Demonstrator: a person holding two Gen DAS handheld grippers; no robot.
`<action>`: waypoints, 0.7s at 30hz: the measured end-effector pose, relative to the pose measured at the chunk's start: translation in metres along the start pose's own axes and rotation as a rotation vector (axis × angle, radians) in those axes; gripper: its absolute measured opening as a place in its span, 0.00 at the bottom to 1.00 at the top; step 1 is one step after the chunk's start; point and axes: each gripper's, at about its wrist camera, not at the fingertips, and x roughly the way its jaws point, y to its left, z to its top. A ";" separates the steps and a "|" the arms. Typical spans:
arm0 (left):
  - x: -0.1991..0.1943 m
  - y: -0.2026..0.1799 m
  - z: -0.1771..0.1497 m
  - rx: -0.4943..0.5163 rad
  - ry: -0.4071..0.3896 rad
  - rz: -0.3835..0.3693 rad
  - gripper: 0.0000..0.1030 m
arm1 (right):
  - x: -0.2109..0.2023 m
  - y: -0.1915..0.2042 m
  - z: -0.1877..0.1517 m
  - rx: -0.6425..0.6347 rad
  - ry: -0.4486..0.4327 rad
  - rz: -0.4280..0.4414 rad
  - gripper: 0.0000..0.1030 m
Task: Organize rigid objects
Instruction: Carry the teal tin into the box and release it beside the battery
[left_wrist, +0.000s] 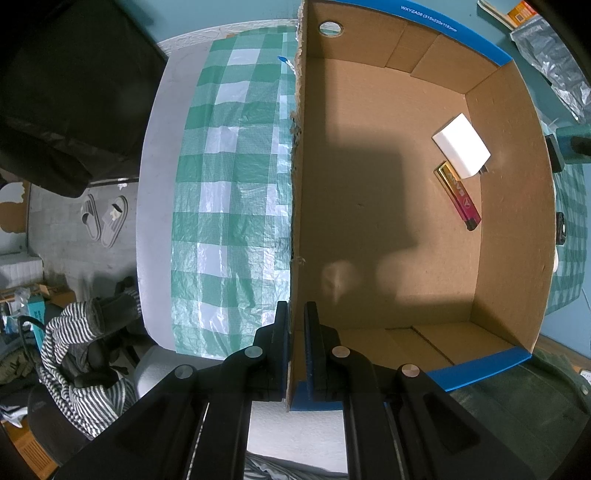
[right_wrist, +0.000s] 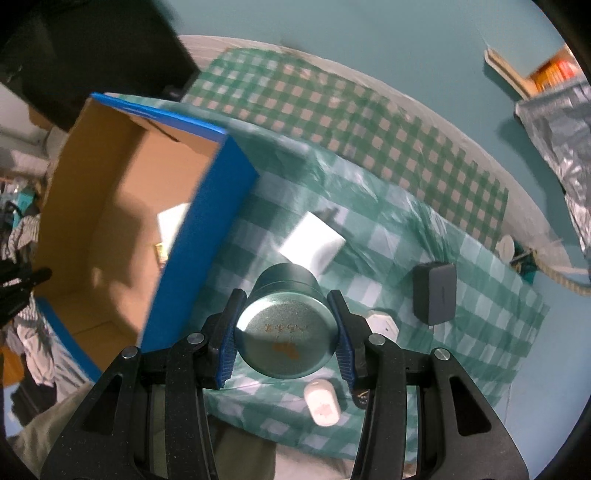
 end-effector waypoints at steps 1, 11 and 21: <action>0.000 0.000 0.000 0.000 0.000 0.000 0.07 | -0.004 0.004 0.001 -0.011 -0.004 0.000 0.43; 0.000 0.001 0.000 0.003 -0.001 -0.002 0.07 | -0.027 0.043 0.009 -0.099 -0.052 0.029 0.43; 0.000 0.000 -0.001 0.008 -0.001 0.001 0.07 | -0.028 0.087 0.014 -0.186 -0.069 0.060 0.43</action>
